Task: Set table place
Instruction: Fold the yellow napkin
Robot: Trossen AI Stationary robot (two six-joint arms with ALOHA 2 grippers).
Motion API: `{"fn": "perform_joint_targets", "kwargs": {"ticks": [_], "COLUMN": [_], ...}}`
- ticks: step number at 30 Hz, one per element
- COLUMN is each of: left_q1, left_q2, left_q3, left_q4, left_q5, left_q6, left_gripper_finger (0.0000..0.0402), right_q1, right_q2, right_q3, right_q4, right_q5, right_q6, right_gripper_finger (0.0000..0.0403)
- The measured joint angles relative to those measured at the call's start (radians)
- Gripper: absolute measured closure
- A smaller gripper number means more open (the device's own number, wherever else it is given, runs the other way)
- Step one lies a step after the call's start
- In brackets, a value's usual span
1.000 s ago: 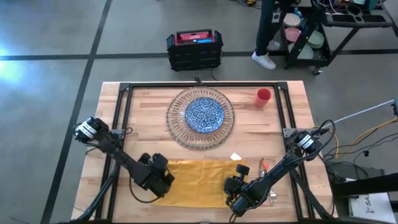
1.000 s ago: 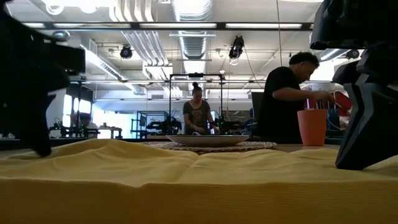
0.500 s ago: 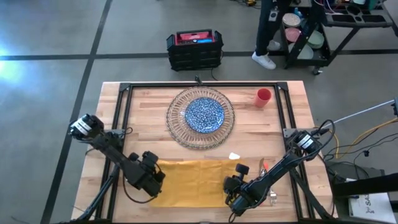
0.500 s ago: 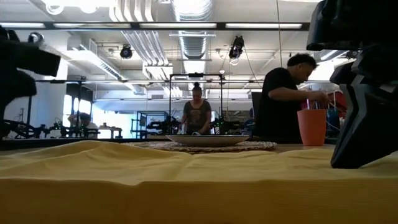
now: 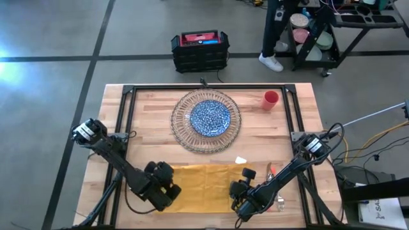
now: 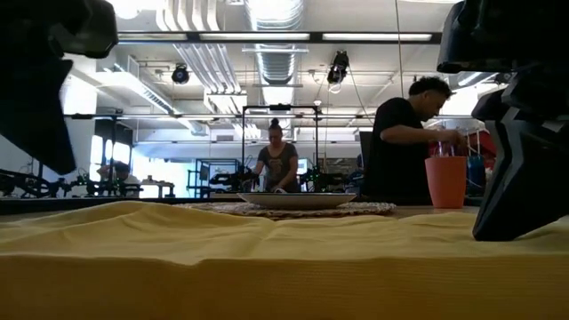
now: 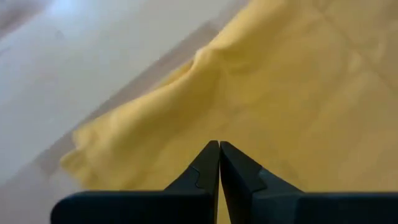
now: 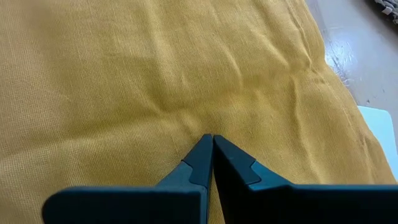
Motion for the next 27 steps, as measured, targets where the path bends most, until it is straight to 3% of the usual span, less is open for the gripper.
{"fn": "perform_joint_targets", "kwargs": {"ticks": [2,5,15,19,27], "left_q1": [0.015,0.051,0.107,0.124,0.107], "left_q2": [0.01,0.012,0.01,0.002,-0.025], "left_q3": [-0.007,-0.031,-0.119,-0.197,-0.236], "left_q4": [-0.058,-0.096,-0.019,0.073,-0.012], "left_q5": [-0.056,-0.044,0.109,0.225,0.335], "left_q6": [-0.031,-0.053,-0.007,0.038,-0.09], "left_gripper_finger": [0.0402,0.0402,0.0402,0.0402,0.0402], "right_q1": [-0.004,-0.005,-0.009,-0.009,-0.009], "right_q2": [-0.001,-0.001,0.001,0.001,0.001], "right_q3": [0.0,0.006,0.017,0.018,0.018], "right_q4": [0.001,-0.003,-0.003,-0.003,0.003], "right_q5": [-0.002,-0.003,-0.008,-0.006,-0.005], "right_q6": [-0.004,-0.009,-0.037,-0.045,-0.041], "right_gripper_finger": [0.0403,0.0403,0.0403,0.0403,0.0403]}}
